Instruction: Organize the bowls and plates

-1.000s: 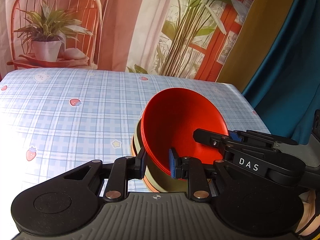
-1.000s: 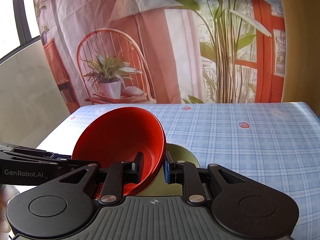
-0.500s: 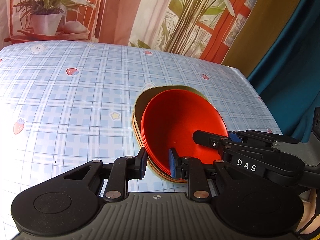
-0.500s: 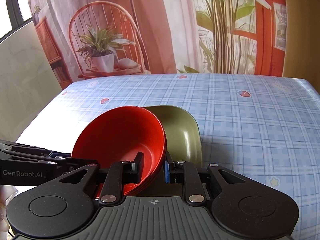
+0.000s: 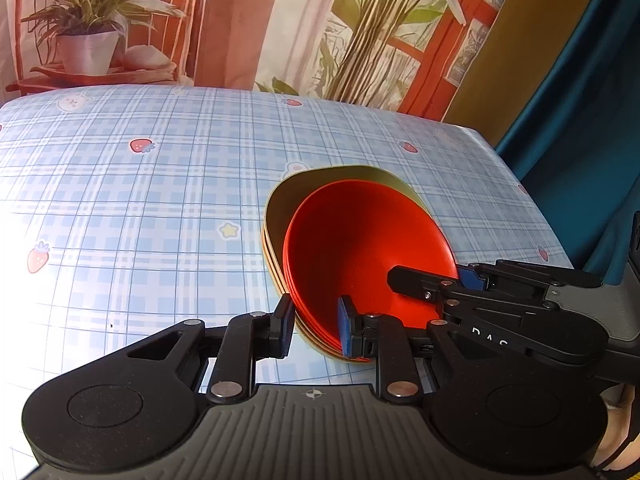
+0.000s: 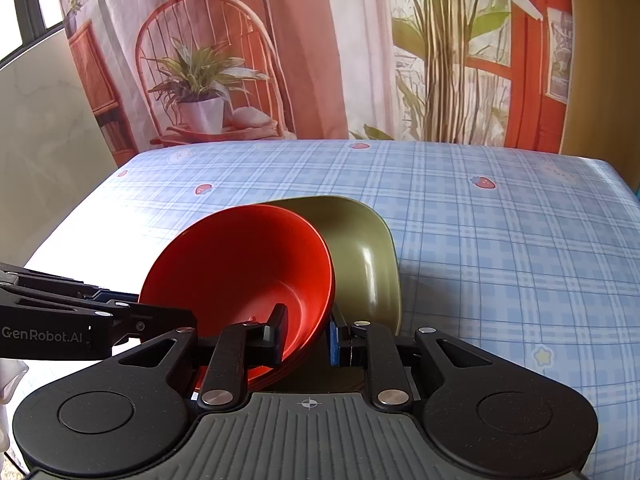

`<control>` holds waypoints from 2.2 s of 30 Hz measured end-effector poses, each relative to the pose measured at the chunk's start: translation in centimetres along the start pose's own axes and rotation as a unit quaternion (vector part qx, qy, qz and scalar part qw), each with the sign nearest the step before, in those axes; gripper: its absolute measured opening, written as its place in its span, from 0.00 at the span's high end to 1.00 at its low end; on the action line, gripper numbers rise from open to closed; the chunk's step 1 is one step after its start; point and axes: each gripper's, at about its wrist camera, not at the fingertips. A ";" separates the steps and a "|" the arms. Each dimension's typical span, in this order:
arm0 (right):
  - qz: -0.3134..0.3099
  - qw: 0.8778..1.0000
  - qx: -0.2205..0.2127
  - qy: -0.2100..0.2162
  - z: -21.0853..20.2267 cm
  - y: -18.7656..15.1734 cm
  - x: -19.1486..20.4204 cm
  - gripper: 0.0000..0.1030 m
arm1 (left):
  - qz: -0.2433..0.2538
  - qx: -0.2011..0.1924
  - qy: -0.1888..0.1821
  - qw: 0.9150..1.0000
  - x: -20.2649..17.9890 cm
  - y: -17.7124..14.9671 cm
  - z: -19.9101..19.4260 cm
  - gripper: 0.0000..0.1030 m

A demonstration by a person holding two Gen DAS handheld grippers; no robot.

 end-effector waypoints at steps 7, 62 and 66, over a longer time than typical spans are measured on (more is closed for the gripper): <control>-0.003 1.000 -0.013 -0.010 -0.7 0.4 -0.1 0.76 | 0.008 -0.011 0.005 1.000 -0.3 0.4 -0.7 0.56; -0.025 0.976 -0.211 -0.047 -24.7 11.0 2.5 0.00 | 0.124 -0.273 0.176 0.938 -10.5 6.1 -25.1 0.00; -0.022 0.975 -0.214 -0.049 -25.3 10.8 2.4 0.00 | 0.123 -0.275 0.174 0.938 -10.6 5.7 -25.4 0.00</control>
Point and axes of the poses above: each gripper's, at about its wrist camera, not at the fingertips, and z roughly the way its jaws point, x to its left, y to its top, and after that the axes turned 12 degrees about -x, right-handed
